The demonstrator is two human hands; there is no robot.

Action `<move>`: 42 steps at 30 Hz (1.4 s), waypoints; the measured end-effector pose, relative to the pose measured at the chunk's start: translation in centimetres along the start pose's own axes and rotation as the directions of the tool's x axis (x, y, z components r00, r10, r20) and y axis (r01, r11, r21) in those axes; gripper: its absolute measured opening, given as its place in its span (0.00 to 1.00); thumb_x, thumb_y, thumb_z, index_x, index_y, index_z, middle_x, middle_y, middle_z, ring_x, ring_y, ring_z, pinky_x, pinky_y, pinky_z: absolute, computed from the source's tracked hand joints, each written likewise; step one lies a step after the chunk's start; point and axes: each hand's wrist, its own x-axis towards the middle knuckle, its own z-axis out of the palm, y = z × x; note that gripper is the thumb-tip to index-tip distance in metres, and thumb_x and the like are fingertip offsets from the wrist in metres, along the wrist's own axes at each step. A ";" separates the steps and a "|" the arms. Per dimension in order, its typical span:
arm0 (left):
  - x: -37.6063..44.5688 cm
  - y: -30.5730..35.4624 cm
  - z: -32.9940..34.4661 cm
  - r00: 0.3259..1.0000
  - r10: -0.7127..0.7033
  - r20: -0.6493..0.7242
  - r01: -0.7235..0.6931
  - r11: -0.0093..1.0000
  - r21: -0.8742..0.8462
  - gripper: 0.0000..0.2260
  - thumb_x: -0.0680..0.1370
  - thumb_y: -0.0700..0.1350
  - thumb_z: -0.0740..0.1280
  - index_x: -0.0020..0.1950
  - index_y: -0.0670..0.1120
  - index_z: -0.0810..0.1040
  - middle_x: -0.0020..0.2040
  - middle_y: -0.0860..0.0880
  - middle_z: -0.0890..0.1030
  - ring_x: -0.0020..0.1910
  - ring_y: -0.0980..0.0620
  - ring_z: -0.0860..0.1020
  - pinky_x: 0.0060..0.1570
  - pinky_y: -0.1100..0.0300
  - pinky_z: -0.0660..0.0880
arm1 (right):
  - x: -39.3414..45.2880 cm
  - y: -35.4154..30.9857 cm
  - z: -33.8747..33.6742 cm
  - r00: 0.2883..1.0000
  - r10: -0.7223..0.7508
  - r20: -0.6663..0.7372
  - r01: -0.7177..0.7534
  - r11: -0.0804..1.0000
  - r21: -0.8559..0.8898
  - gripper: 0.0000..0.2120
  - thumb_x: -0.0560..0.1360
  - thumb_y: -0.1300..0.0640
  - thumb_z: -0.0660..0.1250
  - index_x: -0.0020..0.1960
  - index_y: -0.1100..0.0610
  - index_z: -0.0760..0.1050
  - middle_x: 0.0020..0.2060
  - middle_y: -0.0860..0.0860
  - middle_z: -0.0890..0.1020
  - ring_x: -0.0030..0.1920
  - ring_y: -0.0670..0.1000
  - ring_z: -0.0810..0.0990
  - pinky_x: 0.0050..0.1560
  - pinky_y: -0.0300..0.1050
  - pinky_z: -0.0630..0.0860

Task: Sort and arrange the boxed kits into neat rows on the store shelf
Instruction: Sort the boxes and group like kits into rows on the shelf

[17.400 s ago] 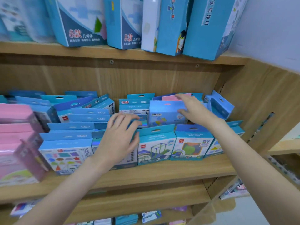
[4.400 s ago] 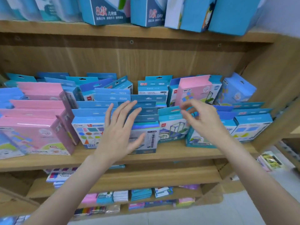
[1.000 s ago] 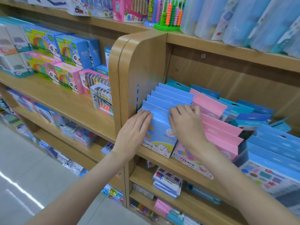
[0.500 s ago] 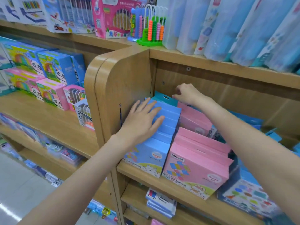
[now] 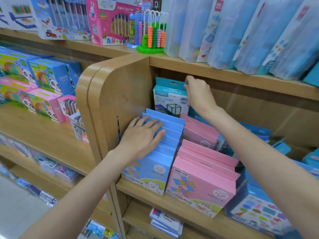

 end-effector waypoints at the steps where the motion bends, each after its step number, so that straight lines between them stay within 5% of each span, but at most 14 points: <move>1: 0.0 0.0 0.0 1.000 -0.001 0.004 0.001 1.000 0.000 0.24 0.81 0.58 0.41 0.74 0.55 0.58 0.75 0.56 0.57 0.74 0.53 0.48 0.71 0.55 0.43 | -0.6 0.1 -0.5 1.000 0.004 -0.031 -0.002 0.997 0.081 0.06 0.79 0.61 0.58 0.53 0.62 0.70 0.51 0.61 0.78 0.52 0.60 0.78 0.45 0.53 0.78; 5: 0.2 0.1 0.0 1.000 -0.005 0.017 0.005 1.000 -0.015 0.22 0.81 0.57 0.43 0.74 0.55 0.58 0.75 0.56 0.57 0.75 0.51 0.46 0.71 0.55 0.44 | -3.6 -0.2 -1.9 0.982 0.033 -0.186 0.007 0.977 0.212 0.07 0.79 0.60 0.56 0.49 0.62 0.70 0.45 0.57 0.78 0.43 0.51 0.74 0.41 0.39 0.66; 9: 0.4 0.0 0.3 1.000 0.010 -0.007 -0.010 1.000 -0.023 0.22 0.81 0.56 0.44 0.73 0.53 0.61 0.74 0.54 0.61 0.75 0.50 0.49 0.70 0.54 0.46 | -6.0 0.3 -4.4 0.921 0.096 -0.377 0.010 0.963 0.271 0.07 0.79 0.62 0.56 0.48 0.65 0.71 0.40 0.56 0.76 0.41 0.54 0.75 0.41 0.41 0.67; 12: 0.1 0.2 0.1 0.968 0.103 -0.227 -0.119 0.991 -0.057 0.26 0.79 0.55 0.44 0.69 0.45 0.69 0.67 0.47 0.72 0.69 0.45 0.65 0.68 0.51 0.53 | -8.0 1.3 -7.5 0.860 0.138 -0.492 -0.027 0.974 0.225 0.08 0.78 0.63 0.57 0.48 0.68 0.71 0.39 0.61 0.78 0.39 0.57 0.75 0.41 0.37 0.62; 15: -0.8 2.1 -0.1 0.866 0.188 -0.464 -0.258 0.962 -0.093 0.19 0.78 0.48 0.52 0.60 0.40 0.75 0.56 0.44 0.79 0.57 0.45 0.73 0.63 0.50 0.60 | -11.4 2.9 -10.9 0.818 0.195 -0.540 -0.105 0.975 0.194 0.09 0.77 0.63 0.57 0.48 0.68 0.71 0.39 0.61 0.78 0.38 0.55 0.74 0.40 0.36 0.60; 19: -3.1 6.8 0.5 0.812 0.278 -0.514 -0.419 0.890 -0.181 0.16 0.77 0.45 0.55 0.57 0.40 0.76 0.54 0.44 0.79 0.55 0.48 0.71 0.63 0.51 0.59 | -16.7 5.7 -15.0 0.747 0.290 -0.598 -0.216 0.957 0.194 0.10 0.77 0.59 0.56 0.50 0.66 0.72 0.39 0.54 0.75 0.36 0.47 0.72 0.44 0.44 0.69; 22: -4.3 9.8 1.6 0.816 0.320 -0.482 -0.468 0.855 -0.225 0.15 0.77 0.45 0.55 0.58 0.42 0.76 0.56 0.46 0.78 0.57 0.48 0.72 0.65 0.51 0.58 | -21.2 8.1 -18.2 0.694 0.345 -0.632 -0.284 0.938 0.199 0.05 0.77 0.53 0.56 0.46 0.47 0.71 0.38 0.45 0.75 0.36 0.41 0.73 0.45 0.49 0.75; 26: -4.9 12.8 2.9 0.810 0.343 -0.476 -0.488 0.844 -0.223 0.15 0.77 0.45 0.56 0.58 0.42 0.75 0.58 0.45 0.77 0.60 0.47 0.71 0.65 0.48 0.59 | -26.9 11.2 -22.1 0.660 0.427 -0.618 -0.407 0.895 0.185 0.06 0.76 0.39 0.56 0.45 0.40 0.67 0.45 0.50 0.79 0.43 0.54 0.82 0.42 0.58 0.80; 30: -5.2 16.4 3.9 0.778 0.337 -0.530 -0.511 0.831 -0.220 0.13 0.75 0.43 0.58 0.57 0.41 0.76 0.58 0.42 0.76 0.58 0.45 0.69 0.62 0.48 0.61 | -31.1 13.8 -24.9 0.614 0.436 -0.658 -0.480 0.868 0.128 0.08 0.73 0.33 0.55 0.45 0.35 0.68 0.40 0.42 0.77 0.45 0.55 0.81 0.46 0.63 0.77; 34: -5.0 21.9 4.6 0.721 0.379 -0.580 -0.590 0.776 -0.225 0.12 0.75 0.42 0.58 0.56 0.42 0.73 0.57 0.42 0.77 0.57 0.45 0.70 0.61 0.48 0.62 | -33.9 16.8 -26.8 0.633 0.451 -0.630 -0.486 0.864 0.130 0.04 0.74 0.34 0.55 0.43 0.31 0.66 0.38 0.39 0.74 0.37 0.40 0.76 0.44 0.54 0.75; 36: -5.0 25.1 5.1 0.704 0.408 -0.582 -0.616 0.758 -0.214 0.12 0.75 0.43 0.59 0.58 0.43 0.71 0.58 0.43 0.77 0.58 0.45 0.71 0.63 0.47 0.61 | -35.5 18.5 -28.4 0.660 0.462 -0.592 -0.486 0.864 0.132 0.07 0.72 0.32 0.54 0.43 0.32 0.67 0.39 0.40 0.74 0.38 0.42 0.74 0.45 0.53 0.73; 39: -5.0 29.9 6.2 0.705 0.429 -0.564 -0.614 0.768 -0.184 0.14 0.75 0.46 0.59 0.59 0.44 0.72 0.60 0.44 0.76 0.59 0.46 0.71 0.66 0.47 0.59 | -37.7 20.9 -30.1 0.790 0.459 -0.406 -0.440 0.886 0.147 0.06 0.77 0.48 0.57 0.46 0.47 0.71 0.39 0.58 0.77 0.35 0.44 0.73 0.39 0.44 0.73; 42: -5.2 33.7 7.7 0.728 0.417 -0.544 -0.573 0.806 -0.149 0.15 0.76 0.47 0.59 0.60 0.44 0.73 0.61 0.45 0.75 0.62 0.46 0.69 0.66 0.45 0.58 | -40.2 22.2 -29.2 0.909 0.378 -0.175 -0.374 0.926 0.055 0.09 0.74 0.49 0.56 0.45 0.53 0.70 0.30 0.60 0.75 0.32 0.50 0.74 0.31 0.36 0.68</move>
